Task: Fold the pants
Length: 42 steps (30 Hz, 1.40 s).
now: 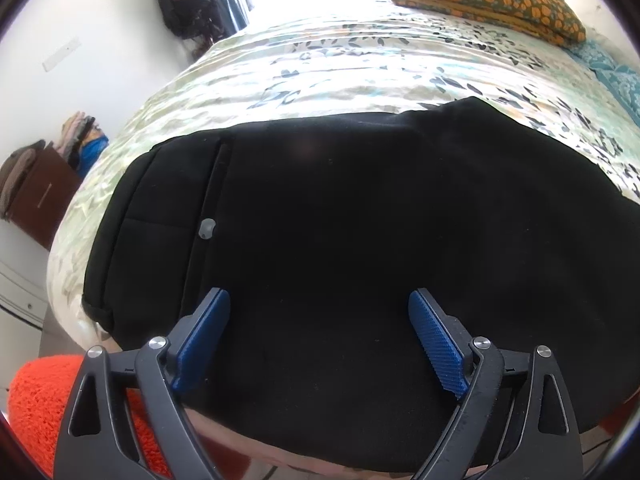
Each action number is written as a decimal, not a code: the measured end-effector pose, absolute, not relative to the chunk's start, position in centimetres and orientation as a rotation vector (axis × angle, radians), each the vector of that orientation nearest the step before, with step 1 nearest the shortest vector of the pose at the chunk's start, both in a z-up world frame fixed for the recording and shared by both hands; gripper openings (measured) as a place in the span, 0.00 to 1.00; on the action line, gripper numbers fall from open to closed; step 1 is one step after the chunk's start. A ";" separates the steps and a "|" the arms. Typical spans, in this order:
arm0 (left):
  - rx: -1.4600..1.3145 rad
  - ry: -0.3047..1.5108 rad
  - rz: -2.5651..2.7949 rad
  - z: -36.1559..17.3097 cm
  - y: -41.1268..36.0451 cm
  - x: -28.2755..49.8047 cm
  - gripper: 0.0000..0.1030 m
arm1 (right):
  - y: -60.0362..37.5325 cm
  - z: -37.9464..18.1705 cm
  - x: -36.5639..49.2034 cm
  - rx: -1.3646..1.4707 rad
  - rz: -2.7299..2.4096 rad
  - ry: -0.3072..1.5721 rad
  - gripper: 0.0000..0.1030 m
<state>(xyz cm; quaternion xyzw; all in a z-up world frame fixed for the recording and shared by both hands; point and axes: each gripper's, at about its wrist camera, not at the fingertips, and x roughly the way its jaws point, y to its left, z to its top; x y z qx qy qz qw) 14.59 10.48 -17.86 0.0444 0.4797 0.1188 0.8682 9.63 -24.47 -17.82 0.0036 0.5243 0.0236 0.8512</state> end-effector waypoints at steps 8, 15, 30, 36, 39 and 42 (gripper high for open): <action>0.094 1.005 0.252 -17.8 10.5 14.5 0.91 | -24.8 -17.2 9.7 0.019 0.072 1.113 1.00; 0.023 0.959 0.230 -16.2 10.8 13.7 0.91 | -26.9 -14.7 9.2 0.085 0.016 1.023 1.00; 0.078 0.851 0.172 -14.1 8.4 12.4 0.91 | -27.7 -14.5 9.1 0.079 -0.031 1.009 1.00; 0.094 0.789 0.061 -12.2 6.2 11.1 0.91 | -26.8 -14.3 9.1 0.021 -0.015 0.993 1.00; 0.115 0.794 -0.006 -12.1 4.7 10.9 0.91 | -26.5 -14.4 9.2 0.012 -0.011 0.994 1.00; 0.148 0.816 -0.046 -12.8 3.4 10.9 0.91 | -26.5 -14.5 9.2 0.010 -0.012 0.999 1.00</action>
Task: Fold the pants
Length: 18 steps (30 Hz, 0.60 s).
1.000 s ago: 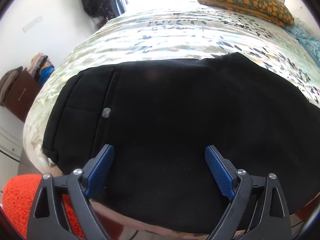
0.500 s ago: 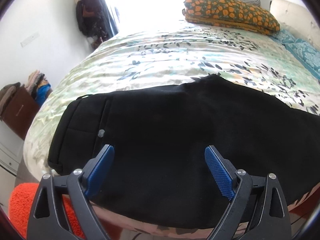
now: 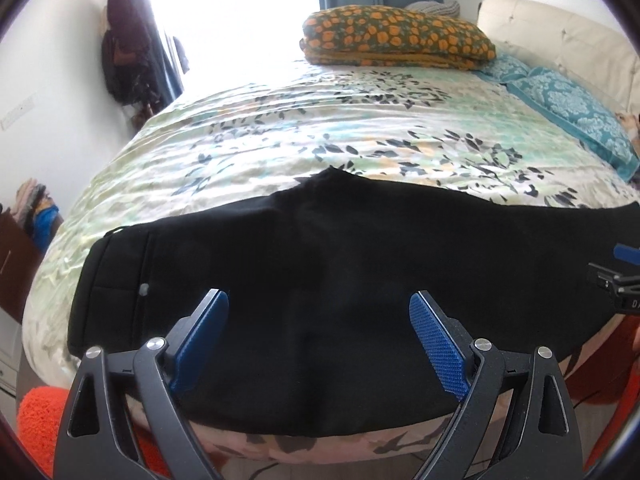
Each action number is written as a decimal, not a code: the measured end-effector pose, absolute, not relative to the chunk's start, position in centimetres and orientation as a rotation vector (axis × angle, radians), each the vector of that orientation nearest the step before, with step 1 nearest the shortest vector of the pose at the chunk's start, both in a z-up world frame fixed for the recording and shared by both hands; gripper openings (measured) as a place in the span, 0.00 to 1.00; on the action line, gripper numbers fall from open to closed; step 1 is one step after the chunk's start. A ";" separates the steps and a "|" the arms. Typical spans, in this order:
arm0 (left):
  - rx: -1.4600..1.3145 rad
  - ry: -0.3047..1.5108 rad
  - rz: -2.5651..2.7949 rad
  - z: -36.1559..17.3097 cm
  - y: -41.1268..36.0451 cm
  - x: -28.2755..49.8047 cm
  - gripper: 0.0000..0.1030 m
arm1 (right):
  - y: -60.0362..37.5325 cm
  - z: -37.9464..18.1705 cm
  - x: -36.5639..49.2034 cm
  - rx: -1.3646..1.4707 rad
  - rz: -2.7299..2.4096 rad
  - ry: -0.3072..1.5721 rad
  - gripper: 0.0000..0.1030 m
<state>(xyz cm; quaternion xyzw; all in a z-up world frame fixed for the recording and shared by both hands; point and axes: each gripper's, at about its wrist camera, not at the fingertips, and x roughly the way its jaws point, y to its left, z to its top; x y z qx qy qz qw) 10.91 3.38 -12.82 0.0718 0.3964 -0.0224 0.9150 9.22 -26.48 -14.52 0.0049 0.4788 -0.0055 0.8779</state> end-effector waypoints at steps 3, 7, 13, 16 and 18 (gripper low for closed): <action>0.174 0.884 -0.063 -14.5 2.8 11.6 0.91 | -26.4 -14.4 9.2 0.003 -0.012 0.990 1.00; 0.134 1.027 -0.049 -17.5 3.6 12.6 0.92 | -26.6 -14.5 9.2 0.008 -0.005 0.998 1.00; 0.075 0.976 -0.028 -15.2 3.9 12.0 0.91 | -28.3 -14.3 9.1 0.081 -0.029 0.993 1.00; 0.061 0.939 -0.059 -13.6 3.1 11.8 0.91 | -29.8 -13.7 9.0 0.123 -0.059 0.969 1.00; 0.065 0.924 -0.095 -13.0 1.9 11.7 0.91 | -31.3 -13.7 9.1 0.175 -0.091 0.972 1.00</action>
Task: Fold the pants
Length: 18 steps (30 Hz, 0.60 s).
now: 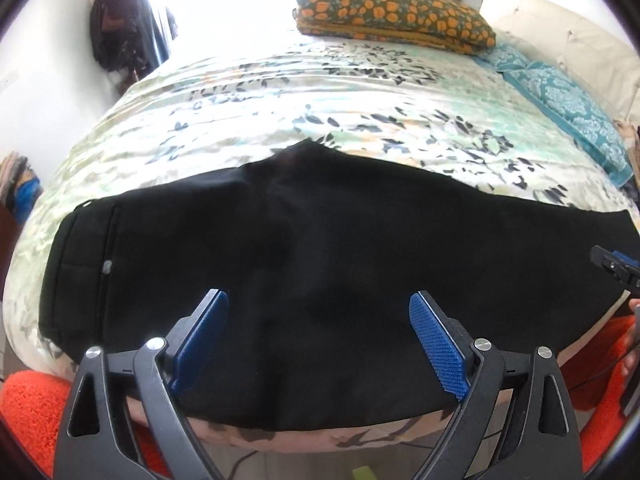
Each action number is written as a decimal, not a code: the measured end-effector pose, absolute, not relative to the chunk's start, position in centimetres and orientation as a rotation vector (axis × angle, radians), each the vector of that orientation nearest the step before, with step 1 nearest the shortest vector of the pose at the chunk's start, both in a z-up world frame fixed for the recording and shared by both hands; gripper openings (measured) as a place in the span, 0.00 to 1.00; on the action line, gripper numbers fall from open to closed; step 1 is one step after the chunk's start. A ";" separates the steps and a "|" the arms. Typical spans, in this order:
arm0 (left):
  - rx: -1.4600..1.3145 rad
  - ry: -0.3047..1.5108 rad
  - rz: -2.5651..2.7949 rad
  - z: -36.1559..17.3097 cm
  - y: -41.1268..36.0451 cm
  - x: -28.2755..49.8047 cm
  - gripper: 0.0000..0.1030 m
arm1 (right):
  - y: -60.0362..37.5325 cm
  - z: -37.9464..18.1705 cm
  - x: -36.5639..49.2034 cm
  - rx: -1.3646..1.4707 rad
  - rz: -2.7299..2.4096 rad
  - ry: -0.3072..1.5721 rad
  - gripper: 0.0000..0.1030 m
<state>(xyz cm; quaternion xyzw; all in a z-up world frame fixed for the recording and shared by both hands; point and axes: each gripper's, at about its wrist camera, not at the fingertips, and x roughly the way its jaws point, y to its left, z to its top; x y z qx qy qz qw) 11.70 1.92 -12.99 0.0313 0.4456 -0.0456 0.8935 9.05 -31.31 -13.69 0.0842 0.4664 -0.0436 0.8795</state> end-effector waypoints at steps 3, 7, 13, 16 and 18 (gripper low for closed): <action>0.101 0.937 -0.168 -13.3 -0.7 11.5 0.91 | -33.7 -14.3 9.1 0.244 -0.160 0.997 1.00; 0.216 1.014 -0.249 -16.2 -4.4 11.7 0.91 | -36.9 -14.9 9.8 0.284 -0.222 1.004 1.00; 0.214 1.052 -0.236 -17.1 -4.5 11.4 0.91 | -43.6 -13.7 9.5 0.484 -0.298 0.953 1.00; 0.213 1.016 -0.228 -15.9 -4.1 11.3 0.91 | -47.8 -10.2 7.7 0.609 -0.271 0.846 1.00; 0.192 1.010 -0.230 -15.4 -3.9 11.5 0.91 | -51.4 -8.3 6.1 0.676 -0.274 0.795 1.00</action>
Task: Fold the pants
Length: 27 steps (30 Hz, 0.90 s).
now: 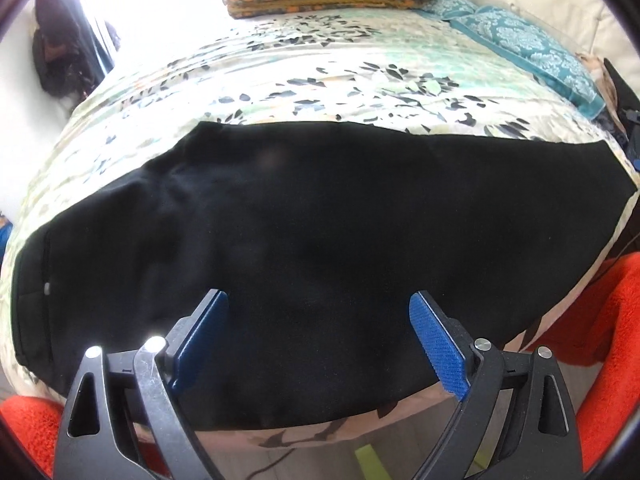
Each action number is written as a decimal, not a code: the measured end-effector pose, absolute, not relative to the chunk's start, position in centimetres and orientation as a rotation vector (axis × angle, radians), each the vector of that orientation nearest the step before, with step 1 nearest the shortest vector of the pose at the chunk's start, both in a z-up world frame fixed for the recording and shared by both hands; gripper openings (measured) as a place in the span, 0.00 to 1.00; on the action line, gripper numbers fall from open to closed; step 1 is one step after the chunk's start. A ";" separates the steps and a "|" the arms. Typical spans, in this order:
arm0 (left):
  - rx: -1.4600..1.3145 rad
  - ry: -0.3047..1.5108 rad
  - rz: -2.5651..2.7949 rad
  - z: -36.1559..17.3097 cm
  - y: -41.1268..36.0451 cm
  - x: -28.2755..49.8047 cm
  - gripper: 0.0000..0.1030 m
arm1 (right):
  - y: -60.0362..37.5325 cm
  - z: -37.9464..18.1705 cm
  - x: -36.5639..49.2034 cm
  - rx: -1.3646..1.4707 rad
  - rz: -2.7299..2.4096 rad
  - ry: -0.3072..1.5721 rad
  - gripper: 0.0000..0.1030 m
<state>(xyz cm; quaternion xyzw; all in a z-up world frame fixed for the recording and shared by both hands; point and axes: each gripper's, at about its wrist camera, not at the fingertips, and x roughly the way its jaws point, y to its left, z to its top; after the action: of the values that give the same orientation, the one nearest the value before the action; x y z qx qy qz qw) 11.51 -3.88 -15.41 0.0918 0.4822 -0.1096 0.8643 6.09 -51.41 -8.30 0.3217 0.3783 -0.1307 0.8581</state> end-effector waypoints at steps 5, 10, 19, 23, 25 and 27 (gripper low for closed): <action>0.191 1.010 -0.231 -15.5 -4.1 11.8 0.91 | -60.6 -5.8 1.2 0.685 -0.395 0.754 1.00; 0.195 1.025 -0.213 -15.9 -4.2 11.9 0.91 | -64.9 -9.6 -3.3 0.758 -0.380 0.852 1.00; 0.195 1.007 -0.176 -15.1 -3.8 12.1 0.91 | -64.3 -12.7 -4.2 0.874 -0.268 0.806 1.00; 0.195 1.002 -0.168 -14.8 -3.5 11.8 0.91 | -64.0 -12.7 -3.6 0.880 -0.253 0.793 1.00; 0.191 1.005 -0.161 -14.9 -3.2 11.8 0.91 | -64.0 -12.8 -3.5 0.888 -0.251 0.789 1.00; 0.185 1.011 -0.152 -14.9 -2.9 11.8 0.91 | -64.2 -12.9 -3.6 0.904 -0.254 0.781 1.00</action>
<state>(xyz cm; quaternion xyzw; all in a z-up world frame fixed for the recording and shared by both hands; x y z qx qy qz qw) 11.83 -2.90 -14.93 0.0882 0.4832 -0.0728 0.8680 -3.60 -64.19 -12.89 0.4246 0.3667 -0.1192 0.8192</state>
